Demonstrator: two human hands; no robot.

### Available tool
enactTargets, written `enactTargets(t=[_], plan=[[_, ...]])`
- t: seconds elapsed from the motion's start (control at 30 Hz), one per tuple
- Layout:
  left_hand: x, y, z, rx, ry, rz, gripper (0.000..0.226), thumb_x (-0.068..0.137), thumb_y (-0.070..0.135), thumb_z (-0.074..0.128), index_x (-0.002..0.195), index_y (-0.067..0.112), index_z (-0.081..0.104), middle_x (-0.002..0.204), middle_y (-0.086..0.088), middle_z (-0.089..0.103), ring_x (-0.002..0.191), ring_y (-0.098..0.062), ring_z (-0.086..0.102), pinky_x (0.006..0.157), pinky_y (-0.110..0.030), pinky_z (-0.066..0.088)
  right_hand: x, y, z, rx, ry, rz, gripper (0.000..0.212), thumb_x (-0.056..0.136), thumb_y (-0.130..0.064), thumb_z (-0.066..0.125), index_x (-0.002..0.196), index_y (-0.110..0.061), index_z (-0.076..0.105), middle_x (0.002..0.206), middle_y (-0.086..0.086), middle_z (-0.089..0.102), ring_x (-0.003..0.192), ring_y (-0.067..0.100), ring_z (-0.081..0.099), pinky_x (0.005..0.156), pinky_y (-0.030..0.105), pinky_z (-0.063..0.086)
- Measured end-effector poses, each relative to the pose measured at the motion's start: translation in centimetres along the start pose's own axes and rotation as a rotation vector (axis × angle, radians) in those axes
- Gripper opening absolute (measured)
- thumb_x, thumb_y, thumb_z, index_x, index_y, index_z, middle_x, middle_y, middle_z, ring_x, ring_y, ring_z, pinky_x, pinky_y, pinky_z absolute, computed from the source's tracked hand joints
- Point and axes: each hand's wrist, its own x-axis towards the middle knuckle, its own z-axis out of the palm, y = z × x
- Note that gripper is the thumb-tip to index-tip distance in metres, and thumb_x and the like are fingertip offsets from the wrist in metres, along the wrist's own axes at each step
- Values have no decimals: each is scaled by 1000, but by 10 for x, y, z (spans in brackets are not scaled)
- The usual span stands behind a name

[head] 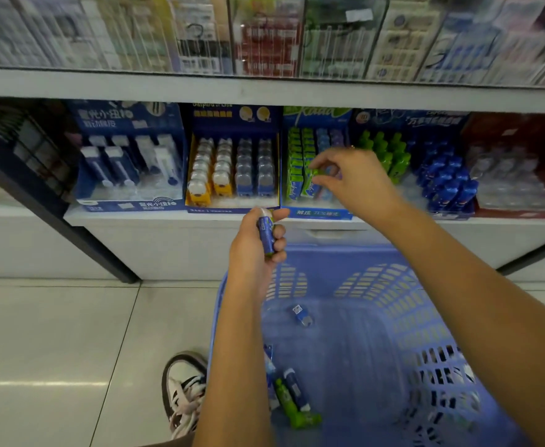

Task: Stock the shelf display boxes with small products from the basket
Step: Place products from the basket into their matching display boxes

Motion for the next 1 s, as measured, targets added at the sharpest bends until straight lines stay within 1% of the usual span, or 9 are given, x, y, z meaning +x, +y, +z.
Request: enactTargets(t=[0.07,0.23,0.47,0.63,0.67,0.7,0.77,0.87,1.0], plan=[[0,0,0,-14,-10,-4,38,100,33,36,95,8,64,53,5,47,42,-6,38,37,-17,27,10,2,-4,-74,-32,-21,20,84,-20,68,103,-16,68,100,5,69,88,13,53,77,23,41],[1,0,3,-64,45,19,39,101,31,38,90,5,66,56,2,54,49,-9,48,44,-19,40,18,5,-7,-30,-131,-6,18,81,-16,72,99,-16,70,99,2,70,82,4,52,63,0,33],[0,-3,4,159,197,103,50,99,43,40,71,27,78,51,13,51,46,-1,45,54,-17,42,11,8,4,-126,-50,-35,22,78,-19,74,99,-13,74,102,6,67,103,22,51,84,23,35],[-4,-1,3,161,110,176,44,99,47,36,98,26,75,66,16,41,55,-9,51,53,-15,45,14,1,3,-204,-105,-34,25,81,-21,71,106,-15,70,106,6,67,104,23,54,95,34,40],[-4,-2,3,224,115,187,44,99,50,34,103,30,73,75,2,64,68,-14,61,63,-16,49,11,-2,3,-191,-82,-34,28,81,-22,71,108,-15,68,105,5,66,102,21,54,93,33,41],[-5,-3,2,286,124,201,44,98,53,33,104,34,72,111,0,55,87,-15,63,74,-19,52,5,-5,3,-128,-38,-16,29,81,-23,71,108,-16,64,100,3,64,95,16,54,87,29,42],[-7,-5,3,346,143,238,41,96,55,34,101,39,72,105,5,68,103,-7,59,78,-19,49,-15,-14,5,135,30,83,25,80,-26,73,100,-20,59,84,-3,59,72,2,51,67,17,41],[-8,-5,9,271,126,280,34,98,43,43,98,26,72,90,6,66,85,-8,59,68,-15,49,-49,-24,18,648,-112,345,18,79,-26,74,87,-22,58,74,-1,65,56,3,59,54,14,47],[-8,-8,13,298,86,335,20,95,26,55,102,20,72,83,0,63,70,-11,50,69,-24,46,-71,-25,32,1109,-140,546,6,83,-16,69,89,-14,67,72,0,71,66,13,68,65,22,53]])
